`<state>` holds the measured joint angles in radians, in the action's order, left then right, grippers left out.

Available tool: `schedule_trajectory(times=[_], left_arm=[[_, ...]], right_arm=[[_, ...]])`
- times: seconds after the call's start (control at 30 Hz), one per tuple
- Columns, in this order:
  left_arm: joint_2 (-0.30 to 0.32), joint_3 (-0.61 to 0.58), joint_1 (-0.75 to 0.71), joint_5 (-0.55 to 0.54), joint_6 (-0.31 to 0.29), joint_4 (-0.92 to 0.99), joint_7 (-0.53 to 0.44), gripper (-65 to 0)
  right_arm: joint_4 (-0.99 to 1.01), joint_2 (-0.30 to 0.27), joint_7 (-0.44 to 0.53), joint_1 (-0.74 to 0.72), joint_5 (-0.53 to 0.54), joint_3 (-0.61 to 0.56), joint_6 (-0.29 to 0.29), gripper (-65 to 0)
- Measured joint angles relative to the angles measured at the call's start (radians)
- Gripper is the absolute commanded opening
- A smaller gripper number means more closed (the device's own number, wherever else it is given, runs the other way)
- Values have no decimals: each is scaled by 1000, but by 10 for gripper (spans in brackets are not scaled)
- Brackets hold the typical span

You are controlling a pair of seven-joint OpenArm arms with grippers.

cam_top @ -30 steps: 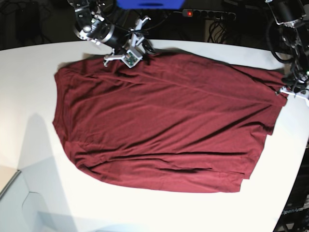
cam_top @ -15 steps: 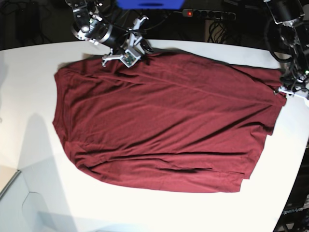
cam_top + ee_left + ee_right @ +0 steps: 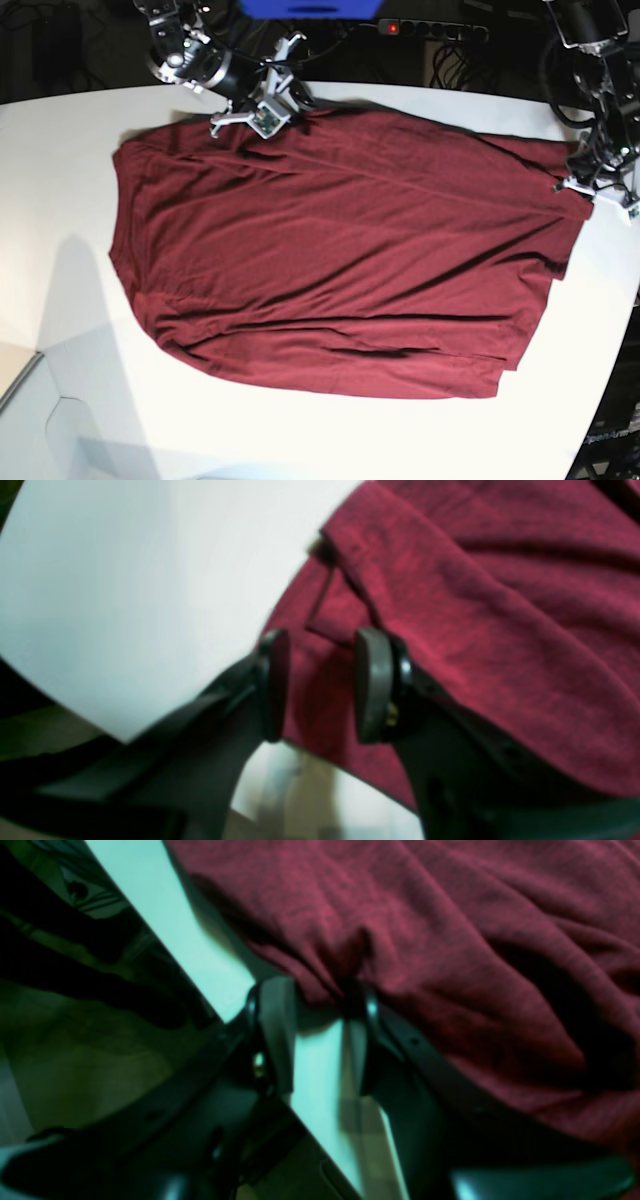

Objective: Layout the t-shirt on the table in an organized manner, then fold the t-shirt properly

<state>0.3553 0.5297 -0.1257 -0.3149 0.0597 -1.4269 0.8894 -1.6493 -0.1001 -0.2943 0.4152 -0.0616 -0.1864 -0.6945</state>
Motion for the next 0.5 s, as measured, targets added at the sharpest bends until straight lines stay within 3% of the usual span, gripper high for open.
schedule_trajectory(times=[0.17, 0.33, 0.5], left_arm=[[-1, 2, 0, -2, 0, 0, 0, -208], [-39, 3, 4, 0, 0, 0, -4, -200], [-39, -3, 10, 0, 0, 4, -5, -201]], right_arm=[[0, -2, 0, -2, 0, 0, 0, -481], [0, -2, 0, -2, 0, 0, 0, -481], [0, -2, 0, -2, 0, 0, 0, -481]])
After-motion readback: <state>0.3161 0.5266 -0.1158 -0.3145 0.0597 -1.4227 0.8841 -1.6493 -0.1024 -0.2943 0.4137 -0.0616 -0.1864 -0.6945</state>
